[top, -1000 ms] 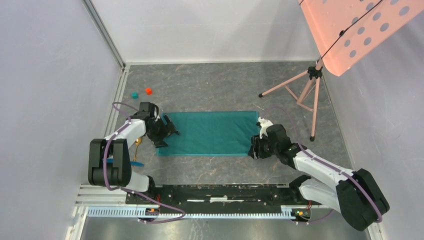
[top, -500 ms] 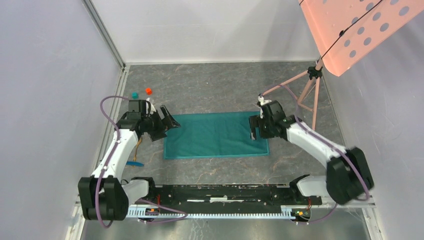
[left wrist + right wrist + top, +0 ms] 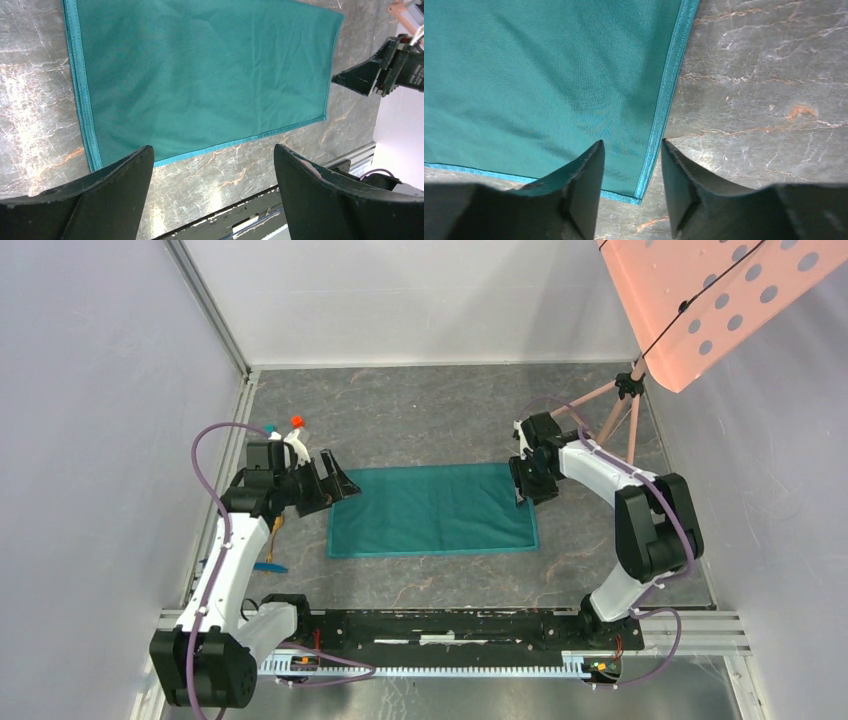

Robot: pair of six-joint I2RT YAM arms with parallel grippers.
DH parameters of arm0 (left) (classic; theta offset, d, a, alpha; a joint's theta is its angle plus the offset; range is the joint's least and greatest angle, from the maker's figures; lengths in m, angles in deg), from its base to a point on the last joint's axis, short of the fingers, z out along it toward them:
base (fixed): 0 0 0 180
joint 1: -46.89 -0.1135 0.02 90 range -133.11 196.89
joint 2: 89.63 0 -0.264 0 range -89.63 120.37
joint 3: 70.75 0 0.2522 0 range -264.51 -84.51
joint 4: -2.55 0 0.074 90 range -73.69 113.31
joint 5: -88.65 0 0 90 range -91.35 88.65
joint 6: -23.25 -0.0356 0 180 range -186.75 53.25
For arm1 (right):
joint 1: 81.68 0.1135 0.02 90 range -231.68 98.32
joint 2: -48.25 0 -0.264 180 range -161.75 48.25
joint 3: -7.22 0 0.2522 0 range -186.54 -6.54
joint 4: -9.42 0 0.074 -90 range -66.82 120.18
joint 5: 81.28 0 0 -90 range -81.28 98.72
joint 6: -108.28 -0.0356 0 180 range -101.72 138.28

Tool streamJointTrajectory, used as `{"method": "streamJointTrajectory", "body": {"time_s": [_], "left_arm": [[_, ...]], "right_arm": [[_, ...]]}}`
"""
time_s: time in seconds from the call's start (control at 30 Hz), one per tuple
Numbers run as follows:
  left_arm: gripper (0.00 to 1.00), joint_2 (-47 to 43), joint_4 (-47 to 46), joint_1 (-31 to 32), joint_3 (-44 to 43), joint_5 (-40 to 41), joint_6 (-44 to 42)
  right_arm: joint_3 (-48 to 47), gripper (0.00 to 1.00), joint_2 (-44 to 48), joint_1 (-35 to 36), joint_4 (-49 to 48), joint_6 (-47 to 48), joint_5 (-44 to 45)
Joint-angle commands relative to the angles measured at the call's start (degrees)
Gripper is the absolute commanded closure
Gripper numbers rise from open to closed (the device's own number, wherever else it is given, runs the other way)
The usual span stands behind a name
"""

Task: Fold the napkin into a case and place the utensils inside
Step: Smooth out the rectangle-folded napkin at the center of the board, then pick up the rectangle-folded napkin from the center of the board.

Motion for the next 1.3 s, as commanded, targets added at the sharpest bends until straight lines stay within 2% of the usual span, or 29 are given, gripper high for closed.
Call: {"method": "streamJointTrajectory", "body": {"time_s": [0.0,0.2,0.77,0.87,0.97,1.0,1.03,1.17,1.27], "left_arm": [[0.04,-2.30,-2.28,0.23,0.83,-2.46,-3.05],[0.05,-3.40,-3.08,1.87,1.43,-2.54,-2.99],[0.05,-4.17,-3.04,3.03,1.39,-2.27,-3.05],[0.05,-4.22,-2.81,2.97,1.28,-1.98,-3.13],[0.04,-4.62,-2.77,2.96,1.29,-1.71,-3.14],[0.04,-4.56,-2.78,2.97,1.30,-1.54,-3.14],[0.04,-4.48,-2.84,2.98,1.29,-1.45,-3.14],[0.04,-4.45,-2.78,3.00,1.38,-1.20,-2.97],[0.04,-4.80,-3.10,2.98,1.63,-0.79,-2.74]], "right_arm": [[-3.35,0.51,-4.43,-0.05,4.13,0.87,0.67],[-4.38,0.46,-5.30,-0.10,3.84,1.40,0.90],[-3.08,0.48,-11.80,-0.16,-0.80,3.49,1.95],[-0.12,0.60,-12.31,-0.17,-3.26,3.60,2.30],[1.23,0.81,-12.19,-0.05,-4.58,3.69,4.52],[1.25,0.93,-12.19,-0.05,-4.76,4.01,5.22],[1.28,1.00,-12.32,-0.10,-4.90,4.44,5.99],[1.51,1.00,-9.84,-0.05,-4.84,7.10,6.94],[1.12,1.00,-7.01,-0.09,-2.21,7.33,14.93]]}}
